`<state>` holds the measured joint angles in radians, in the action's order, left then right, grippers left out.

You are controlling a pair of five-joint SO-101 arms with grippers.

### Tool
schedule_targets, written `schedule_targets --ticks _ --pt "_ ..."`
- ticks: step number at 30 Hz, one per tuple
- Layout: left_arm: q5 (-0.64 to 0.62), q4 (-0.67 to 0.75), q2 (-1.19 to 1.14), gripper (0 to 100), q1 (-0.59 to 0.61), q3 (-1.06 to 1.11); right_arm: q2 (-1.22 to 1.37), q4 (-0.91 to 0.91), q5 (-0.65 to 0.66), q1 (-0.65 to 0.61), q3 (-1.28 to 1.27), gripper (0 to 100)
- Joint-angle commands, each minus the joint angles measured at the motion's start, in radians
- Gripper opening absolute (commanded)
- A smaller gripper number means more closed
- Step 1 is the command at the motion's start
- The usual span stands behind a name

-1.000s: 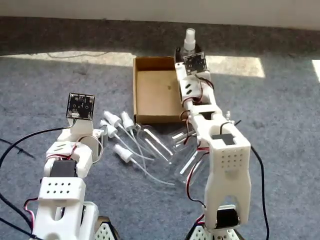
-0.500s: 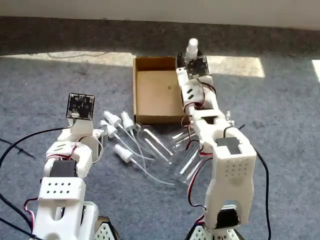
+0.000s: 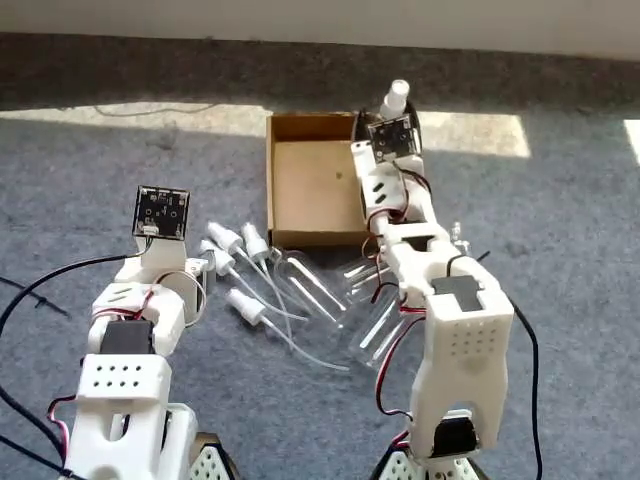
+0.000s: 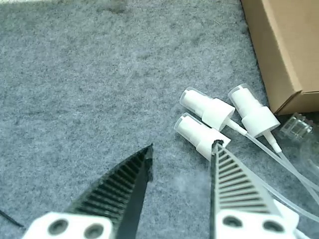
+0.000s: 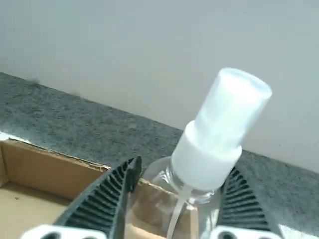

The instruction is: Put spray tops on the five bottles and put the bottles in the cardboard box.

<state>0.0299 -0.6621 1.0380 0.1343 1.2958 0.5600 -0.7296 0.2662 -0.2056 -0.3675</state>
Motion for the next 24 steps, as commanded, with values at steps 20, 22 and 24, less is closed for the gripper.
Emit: schedule_targets --ticks 20,22,24 --pt "-0.003 0.02 0.005 18 0.008 -0.004 -0.035 0.104 0.009 0.022 0.117 25.2" --pt "-0.003 0.02 0.005 18 0.008 -0.004 -0.035 0.127 0.009 0.022 0.147 25.2" --pt "-0.003 0.02 0.005 18 0.008 -0.004 -0.035 0.131 0.008 0.022 0.165 25.2"
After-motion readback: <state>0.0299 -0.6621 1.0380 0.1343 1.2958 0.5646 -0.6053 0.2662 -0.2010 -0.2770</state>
